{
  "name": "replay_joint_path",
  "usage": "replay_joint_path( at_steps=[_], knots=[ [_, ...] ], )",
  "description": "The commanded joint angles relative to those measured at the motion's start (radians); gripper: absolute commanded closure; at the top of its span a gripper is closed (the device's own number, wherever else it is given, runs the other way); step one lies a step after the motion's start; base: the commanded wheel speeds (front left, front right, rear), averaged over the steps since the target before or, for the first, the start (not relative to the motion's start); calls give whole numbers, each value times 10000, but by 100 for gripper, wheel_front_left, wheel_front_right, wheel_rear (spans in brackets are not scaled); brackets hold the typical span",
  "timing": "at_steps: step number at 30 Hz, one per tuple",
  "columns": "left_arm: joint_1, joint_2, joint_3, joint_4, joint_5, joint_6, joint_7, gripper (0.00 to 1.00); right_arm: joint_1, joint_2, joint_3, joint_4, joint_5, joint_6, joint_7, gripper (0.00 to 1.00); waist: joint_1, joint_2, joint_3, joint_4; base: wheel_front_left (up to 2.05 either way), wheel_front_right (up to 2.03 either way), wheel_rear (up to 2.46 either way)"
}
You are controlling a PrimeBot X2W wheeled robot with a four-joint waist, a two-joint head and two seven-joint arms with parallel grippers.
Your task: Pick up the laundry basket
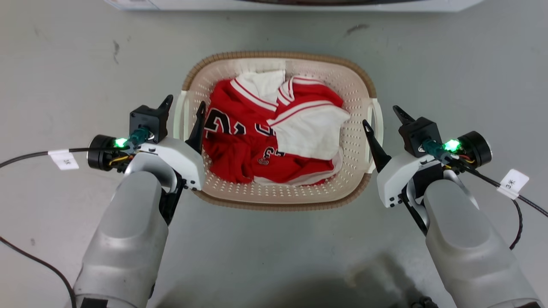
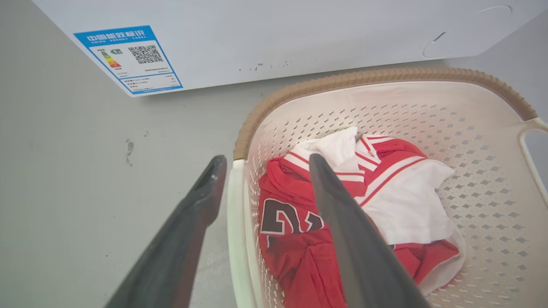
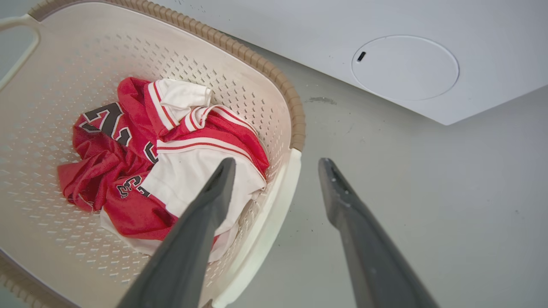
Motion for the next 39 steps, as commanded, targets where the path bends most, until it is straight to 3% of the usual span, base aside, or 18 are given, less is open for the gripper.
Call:
replay_joint_path(
  at_steps=[1, 12, 23, 24, 25, 26, 39],
  knots=[
    [-287, 75, -118, 150, -123, -4, -28, 0, -310, 2, 62, 206, 178, -8, -25, 0, -2, 1, 399, -70, 0, 0, 0],
    [-1001, 183, -686, 1515, -261, -5, -26, 0, -1093, 2, 675, 1698, 742, -8, -25, 0, -2, 1, 1283, -32, 0, 0, 0],
    [-1538, 60, -1513, 2590, -489, -6, -28, 0, -1494, 2, 768, 2424, 1012, -8, -25, 0, -2, 1, 1567, 31, 0, 0, 0],
    [-1699, -65, -1846, 3123, -666, -6, -26, 60, -1555, 2, 792, 2589, 1052, -8, -25, 100, -2, 1, 1558, 25, 0, 0, 0],
    [-1778, -73, -1921, 3171, -720, -6, -26, 93, -1554, -14, 801, 2615, 1066, -10, -25, 100, -2, 1, 1535, 26, 0, 0, 0],
    [-1824, -71, -1985, 3198, -760, -6, -28, 100, -1556, -18, 825, 2642, 1052, 21, -23, 100, -2, 1, 1508, 28, 0, 0, 0],
    [-1289, -297, -3045, 3790, -1668, -54, -25, 100, -1246, -10, 676, 3302, 852, -4, -34, 100, -2, 1, 192, 263, 0, 0, 0]
  ],
)
